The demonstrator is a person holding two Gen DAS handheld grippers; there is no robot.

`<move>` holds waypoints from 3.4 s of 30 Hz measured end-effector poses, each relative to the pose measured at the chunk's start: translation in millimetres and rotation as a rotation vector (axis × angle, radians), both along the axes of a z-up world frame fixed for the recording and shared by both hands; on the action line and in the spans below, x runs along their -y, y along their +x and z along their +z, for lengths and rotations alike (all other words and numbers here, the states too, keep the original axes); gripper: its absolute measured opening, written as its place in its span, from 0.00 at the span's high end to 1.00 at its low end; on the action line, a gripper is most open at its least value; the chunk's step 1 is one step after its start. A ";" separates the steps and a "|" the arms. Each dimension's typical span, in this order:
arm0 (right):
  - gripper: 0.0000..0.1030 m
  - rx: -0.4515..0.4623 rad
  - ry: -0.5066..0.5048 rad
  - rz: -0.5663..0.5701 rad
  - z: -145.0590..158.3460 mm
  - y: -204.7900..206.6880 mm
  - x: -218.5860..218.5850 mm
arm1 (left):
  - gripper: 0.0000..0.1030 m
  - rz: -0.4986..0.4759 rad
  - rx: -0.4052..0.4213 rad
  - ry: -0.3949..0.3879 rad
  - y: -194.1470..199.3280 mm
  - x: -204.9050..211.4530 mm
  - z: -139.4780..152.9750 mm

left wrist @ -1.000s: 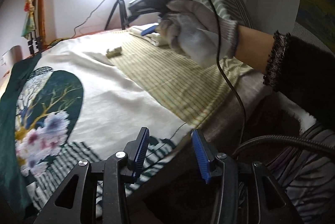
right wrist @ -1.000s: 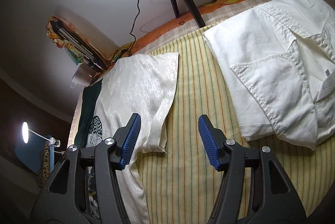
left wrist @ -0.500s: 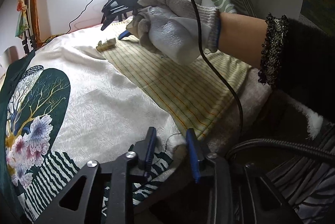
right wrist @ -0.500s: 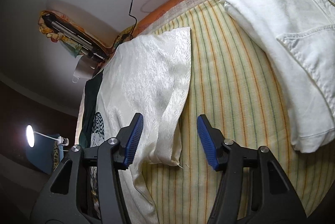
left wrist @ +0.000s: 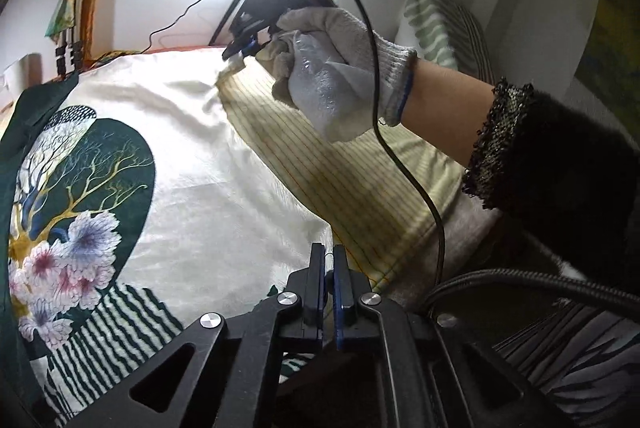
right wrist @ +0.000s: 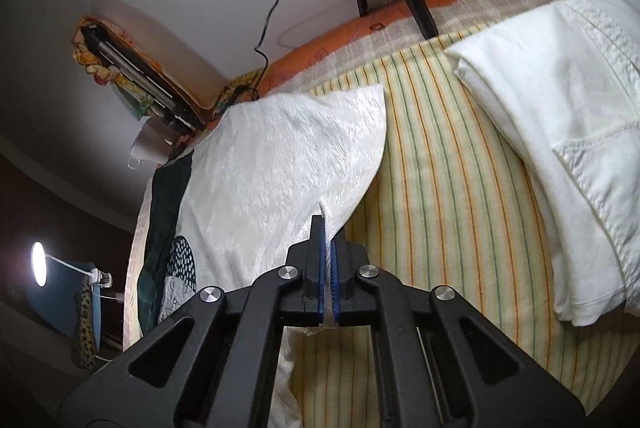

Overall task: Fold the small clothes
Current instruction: 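Grasp the white side edge and sleeve with both grippers, then fold the white side over onto the green fold with both grippers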

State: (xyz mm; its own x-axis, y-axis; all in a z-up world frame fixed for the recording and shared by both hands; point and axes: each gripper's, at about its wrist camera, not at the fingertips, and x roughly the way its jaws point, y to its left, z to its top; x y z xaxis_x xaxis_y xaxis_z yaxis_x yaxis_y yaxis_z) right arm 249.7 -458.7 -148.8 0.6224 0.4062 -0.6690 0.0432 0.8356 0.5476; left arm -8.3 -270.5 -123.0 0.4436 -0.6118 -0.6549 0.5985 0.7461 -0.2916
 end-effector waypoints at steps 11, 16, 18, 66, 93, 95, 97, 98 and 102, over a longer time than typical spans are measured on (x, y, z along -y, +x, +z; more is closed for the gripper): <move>0.97 0.042 -0.121 0.029 29.0 13.6 -43.0 | 1.00 0.062 -0.041 -0.072 3.3 -32.8 4.0; 0.97 0.091 -0.191 0.075 53.1 15.7 -80.5 | 1.00 0.105 -0.049 -0.104 3.9 -61.2 6.9; 0.97 0.102 -0.214 0.099 58.6 18.3 -99.7 | 1.00 0.127 -0.051 -0.112 3.2 -73.8 8.6; 0.50 0.130 -0.083 0.262 51.2 65.9 -190.6 | 0.77 0.434 -0.092 -0.113 -21.0 -245.7 -1.8; 0.98 0.035 -0.286 0.246 34.7 154.9 -249.2 | 0.77 0.468 -0.167 -0.148 -3.7 -258.9 -23.3; 0.98 0.022 -0.213 0.258 35.8 161.7 -256.8 | 0.77 0.470 -0.173 -0.154 -2.5 -259.7 -24.0; 0.97 0.001 -0.182 0.296 32.3 168.5 -273.6 | 0.77 0.469 -0.175 -0.149 -2.7 -258.7 -24.9; 0.97 -0.016 -0.184 0.327 29.7 171.3 -284.0 | 0.77 0.470 -0.174 -0.147 -2.5 -258.1 -25.1; 0.82 -0.048 -0.231 0.428 25.7 166.3 -323.5 | 0.77 0.482 -0.166 -0.142 -2.9 -258.5 -23.1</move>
